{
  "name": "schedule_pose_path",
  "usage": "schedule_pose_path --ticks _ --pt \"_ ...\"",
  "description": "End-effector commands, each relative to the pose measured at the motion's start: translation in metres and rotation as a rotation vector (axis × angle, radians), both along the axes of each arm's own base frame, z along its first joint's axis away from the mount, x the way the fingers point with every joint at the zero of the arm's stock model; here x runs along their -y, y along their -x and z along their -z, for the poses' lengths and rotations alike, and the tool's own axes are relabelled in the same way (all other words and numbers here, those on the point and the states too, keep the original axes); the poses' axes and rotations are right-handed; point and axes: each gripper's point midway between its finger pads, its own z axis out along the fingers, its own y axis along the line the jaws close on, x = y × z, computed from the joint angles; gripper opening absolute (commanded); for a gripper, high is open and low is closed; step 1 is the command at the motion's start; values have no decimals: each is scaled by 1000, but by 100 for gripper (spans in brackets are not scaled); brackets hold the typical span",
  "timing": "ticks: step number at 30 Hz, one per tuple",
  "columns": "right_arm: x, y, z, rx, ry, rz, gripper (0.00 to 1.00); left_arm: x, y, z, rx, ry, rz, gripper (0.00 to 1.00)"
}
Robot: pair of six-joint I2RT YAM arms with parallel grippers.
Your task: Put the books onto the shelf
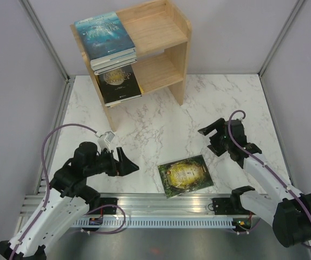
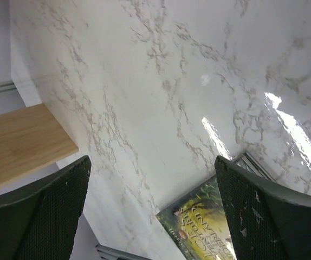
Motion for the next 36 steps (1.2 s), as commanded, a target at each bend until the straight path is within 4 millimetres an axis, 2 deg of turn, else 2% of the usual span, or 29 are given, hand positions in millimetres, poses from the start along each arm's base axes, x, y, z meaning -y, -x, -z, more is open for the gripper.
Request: schedule_pose_path --ticks 1,3,5,7,9,10,11,13,16,17,19,20,21,22,24,25,28,33,34,35,36 --pt "2 -14 -18 62 125 -97 98 16 3 -10 -18 65 48 89" --pt "-1 -10 -14 38 150 -152 98 24 6 1 -58 36 73 88" --pt "2 -2 -3 5 202 -207 98 33 -5 21 -91 -31 34 87" --pt "8 4 6 -9 252 -236 98 56 -4 40 -106 -106 51 86" --pt "12 11 14 -36 286 -256 98 76 2 51 -107 -141 84 86" --pt "15 13 18 -42 312 -274 98 82 -1 69 -152 -189 68 86" --pt "18 18 22 -65 330 -281 98 93 -6 68 -140 -162 67 86" --pt "21 22 28 -84 352 -298 98 100 -11 85 -168 -180 46 86" --pt "27 33 40 -112 385 -320 98 112 -24 89 -151 -164 15 85" --pt "29 36 43 -120 393 -322 98 113 -26 99 -170 -190 6 85" --pt "33 45 54 -146 405 -327 98 123 -33 98 -163 -186 2 84" --pt "33 46 58 -149 408 -328 98 126 -35 100 -164 -190 3 84" --pt "33 49 62 -154 405 -332 98 128 -36 111 -182 -215 3 84" --pt "35 56 72 -179 407 -336 98 135 -40 107 -174 -208 5 84" --pt "34 57 80 -184 398 -340 98 140 -42 119 -192 -236 8 84" --pt "31 64 88 -204 380 -355 98 145 -45 118 -187 -230 11 84" --pt "24 70 97 -210 331 -366 97 152 -50 126 -196 -239 6 83" --pt "12 78 99 -194 309 -394 96 164 -61 133 -196 -244 -4 83" --pt "9 80 99 -191 301 -397 96 172 -66 129 -185 -235 -7 83" --pt "6 83 98 -193 286 -399 96 173 -69 137 -192 -258 -5 83" --pt "-1 89 98 -195 270 -421 96 177 -73 137 -192 -256 -4 83"
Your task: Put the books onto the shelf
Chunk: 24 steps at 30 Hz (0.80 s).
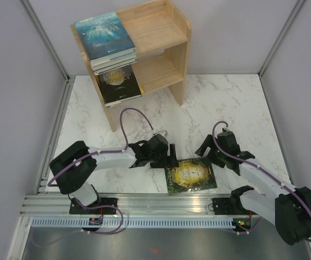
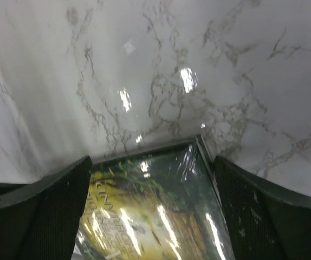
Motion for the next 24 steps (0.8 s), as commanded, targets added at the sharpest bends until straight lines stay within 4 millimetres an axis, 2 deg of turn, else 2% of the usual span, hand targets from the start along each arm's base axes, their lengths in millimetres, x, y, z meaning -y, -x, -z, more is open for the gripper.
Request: schedule_pose_path --ticks 1,2,3,5,6,7,8,9,10,11,12,13,15,16,19,20,22,23,24 --pt "-8 45 26 -145 -26 -33 95 29 -30 -12 62 40 -31 83" --pt "-11 48 26 -153 -45 -23 95 31 -34 -2 52 20 -32 83" --pt "-19 53 23 -155 -66 -49 95 41 -48 -13 65 46 -38 83" --pt "-24 62 20 -152 -96 -61 95 49 -63 -14 68 48 -38 82" --pt "-30 67 17 -161 -119 -73 95 47 -75 -2 52 27 -54 82" --pt "-33 69 12 -144 -139 -76 95 61 -88 -17 68 55 -40 82" --pt "-33 74 10 -156 -146 -80 95 66 -96 -21 71 65 -39 82" --pt "-35 77 7 -158 -155 -84 95 68 -107 -10 56 48 -42 82" --pt "-37 77 -3 -131 -177 -93 95 83 -122 -29 81 71 -35 82" --pt "-35 82 -5 -146 -175 -90 95 90 -130 -29 94 65 -14 82" --pt "-36 83 -12 -121 -189 -96 95 108 -147 -41 117 83 -5 82" --pt "-37 83 -19 -107 -197 -106 95 110 -147 -38 107 53 17 82" --pt "-30 90 -23 -118 -175 -100 95 122 -155 -49 117 67 37 82" --pt "-29 88 -34 -82 -174 -112 95 128 -159 -61 136 84 44 82" --pt "-16 88 -44 -53 -116 -93 96 117 -161 -70 179 54 28 83" --pt "-9 89 -41 -53 -78 -78 96 112 -160 -88 211 63 19 83" --pt "-5 87 -41 -40 -54 -67 96 94 -158 -90 245 15 1 84" --pt "-3 86 -39 -39 -42 -64 96 83 -160 -115 299 19 -25 85" --pt "0 83 -38 -34 -25 -56 96 66 -161 -111 320 -37 -60 85"
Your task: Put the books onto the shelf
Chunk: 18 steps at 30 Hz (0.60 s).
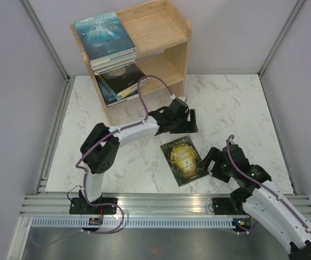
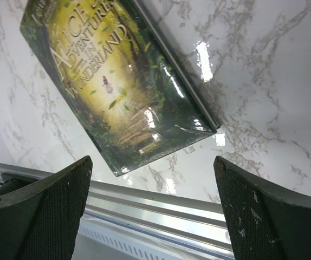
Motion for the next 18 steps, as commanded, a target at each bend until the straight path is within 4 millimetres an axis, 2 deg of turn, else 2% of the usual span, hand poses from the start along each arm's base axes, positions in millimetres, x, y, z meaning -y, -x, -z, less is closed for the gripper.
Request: schedule_pose_path --ticks 1,3,5,6,7,8,9,10,11,12,13,14,15,16,17,18 --pt "15 -2 4 -9 93 32 96 -48 -7 -55 181 -82 -68 86" --pt "20 -10 6 4 138 41 96 -77 2 -74 228 -107 -109 87" --pt "22 -24 -1 41 173 53 97 -94 12 -77 231 -120 -125 87" --pt "24 -29 0 38 210 42 98 -107 26 -73 217 -121 -126 88" --pt "26 -42 -9 79 234 63 98 -113 33 -68 196 -115 -133 88" --pt "27 -48 -10 84 256 66 98 -118 41 -63 175 -112 -134 88" --pt "29 -53 -6 69 295 53 98 -128 57 -46 131 -122 -119 88" --pt "28 -65 -14 103 304 62 98 -129 63 -39 107 -97 -128 88" --pt "28 -71 -14 106 318 64 98 -130 70 -32 87 -79 -125 88" --pt "31 -76 -9 86 338 70 98 -139 87 -6 31 -93 -107 88" --pt "29 -87 -12 117 339 64 98 -134 90 -10 34 -22 -122 88" --pt "32 -93 -10 111 330 76 98 -135 97 -3 13 0 -118 88" --pt "33 -97 -2 88 330 67 98 -145 112 20 -37 -9 -113 88" --pt "30 -108 -4 126 313 51 98 -144 118 22 -59 31 -128 88" --pt "30 -112 -1 115 285 45 98 -140 118 23 -49 75 -130 88" --pt "30 -114 7 92 287 33 98 -145 130 37 -92 79 -130 88"
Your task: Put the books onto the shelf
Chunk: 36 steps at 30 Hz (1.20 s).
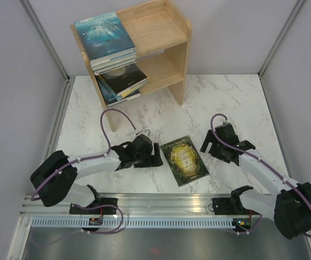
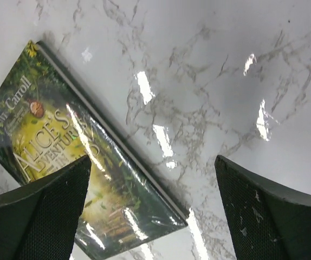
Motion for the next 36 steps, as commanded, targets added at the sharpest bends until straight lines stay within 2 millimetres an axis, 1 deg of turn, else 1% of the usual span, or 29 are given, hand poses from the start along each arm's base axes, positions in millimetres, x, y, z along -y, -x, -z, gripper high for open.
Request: schedule_pose_path --ticks 1,2,3,4,5,6,8,9,10,11,12,13,14,15,16,17,18,19,22,24,26,28,29,30,32,33,34,35,36 --pt "-7 -38 -6 92 -39 -66 98 20 9 -8 -12 204 -38 88" --pt "-8 -41 -4 88 -53 -84 98 23 11 -6 -11 222 -37 88" --pt "-11 -41 4 65 -66 -97 98 21 15 2 -35 221 -46 88" --pt "-14 -47 4 84 -82 -105 98 22 17 5 -44 227 -43 88" --pt "-15 -48 7 83 -89 -113 98 25 17 10 -52 233 -40 88" --pt "-21 -47 14 69 -112 -129 97 27 19 14 -72 242 -41 88" --pt "-28 -43 23 54 -151 -147 96 34 21 18 -89 256 -28 88" --pt "-32 -29 37 1 -194 -142 94 39 21 26 -108 257 -29 88" --pt "-38 -29 39 16 -233 -147 94 42 22 28 -117 263 -24 88" --pt "-45 -22 43 6 -269 -155 93 45 24 34 -132 259 -19 88" --pt "-49 -4 57 -43 -313 -124 92 52 24 41 -148 267 -17 88" --pt "-61 -4 54 -10 -368 -148 92 55 25 48 -164 264 -16 88" --pt "-74 7 55 -20 -402 -174 92 59 28 52 -175 269 -8 88" --pt "-79 25 65 -63 -441 -153 91 60 33 68 -218 258 -19 88" --pt "-92 25 59 -28 -499 -174 91 69 31 65 -209 303 -7 88" --pt "-100 35 60 -39 -521 -199 91 72 32 68 -219 318 -7 88" --pt "-99 47 69 -72 -528 -191 91 72 37 73 -248 332 -18 87" --pt "-101 47 68 -66 -551 -187 91 77 35 74 -240 366 -16 87" --pt "-98 57 75 -93 -538 -188 91 74 38 77 -253 388 -29 86" --pt "-97 58 75 -93 -537 -196 91 71 38 75 -236 405 -37 86" --pt "-102 61 71 -99 -572 -205 90 69 37 68 -215 423 -47 86" --pt "-108 63 66 -94 -614 -219 85 66 33 66 -194 423 -69 85" --pt "-112 68 63 -109 -644 -222 82 63 32 66 -185 414 -83 85" --pt "-114 77 62 -130 -669 -234 79 61 31 65 -179 405 -92 85" --pt "-118 85 57 -128 -686 -265 76 56 26 63 -158 386 -116 85" --pt "-115 92 61 -141 -676 -260 71 50 27 68 -166 354 -131 85" --pt "-111 100 66 -171 -655 -251 67 47 25 69 -161 338 -142 85" --pt "-113 103 60 -150 -659 -273 63 43 20 70 -153 319 -168 85" --pt "-111 107 61 -155 -648 -268 56 39 21 72 -156 296 -180 85"
